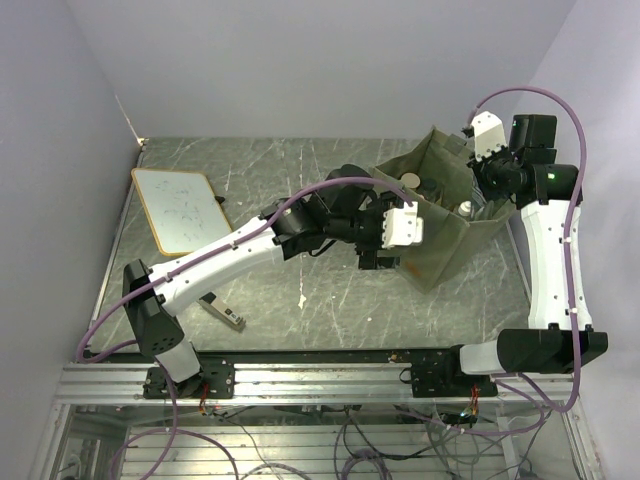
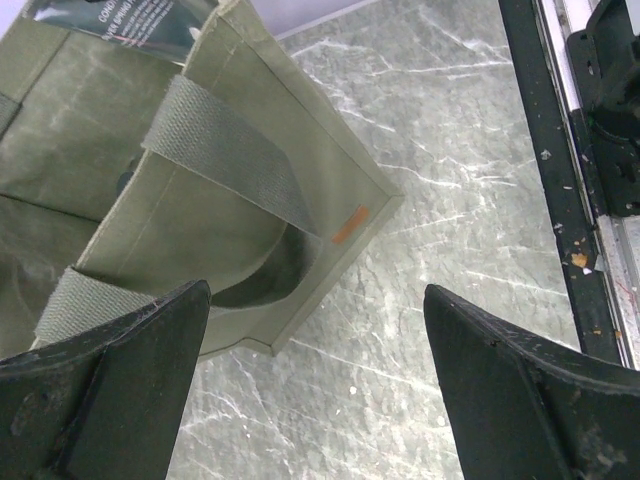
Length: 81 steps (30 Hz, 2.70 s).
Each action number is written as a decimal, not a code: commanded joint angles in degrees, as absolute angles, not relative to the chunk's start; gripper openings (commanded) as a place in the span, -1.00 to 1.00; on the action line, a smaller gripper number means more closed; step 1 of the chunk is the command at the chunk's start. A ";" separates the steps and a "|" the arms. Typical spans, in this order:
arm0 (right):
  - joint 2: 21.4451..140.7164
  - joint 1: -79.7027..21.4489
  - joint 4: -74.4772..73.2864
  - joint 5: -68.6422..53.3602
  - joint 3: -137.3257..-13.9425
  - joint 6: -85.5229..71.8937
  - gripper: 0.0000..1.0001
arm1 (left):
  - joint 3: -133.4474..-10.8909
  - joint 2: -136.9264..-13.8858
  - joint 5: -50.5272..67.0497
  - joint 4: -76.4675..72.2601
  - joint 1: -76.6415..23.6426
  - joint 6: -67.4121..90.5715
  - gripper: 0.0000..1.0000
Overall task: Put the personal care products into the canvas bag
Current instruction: Place the care product in the canvas bag.
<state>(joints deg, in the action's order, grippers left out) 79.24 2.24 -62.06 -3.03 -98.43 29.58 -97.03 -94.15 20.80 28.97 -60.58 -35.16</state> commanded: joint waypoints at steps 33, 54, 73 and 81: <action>74.12 2.22 -60.95 -16.52 -110.80 26.12 -1.00 | -92.99 -88.09 17.92 27.92 -59.86 -35.09 0.99; 76.96 2.19 -63.63 -32.78 -112.56 25.58 -1.00 | -89.38 -86.19 18.20 26.70 -58.41 -35.42 0.99; 79.00 1.50 -62.42 -37.75 -98.23 27.44 -1.00 | -90.64 -87.91 17.79 26.70 -58.10 -36.04 0.99; 77.81 1.15 -58.46 -36.39 -96.86 25.59 -1.00 | -89.66 -87.53 17.67 26.41 -57.92 -36.30 1.00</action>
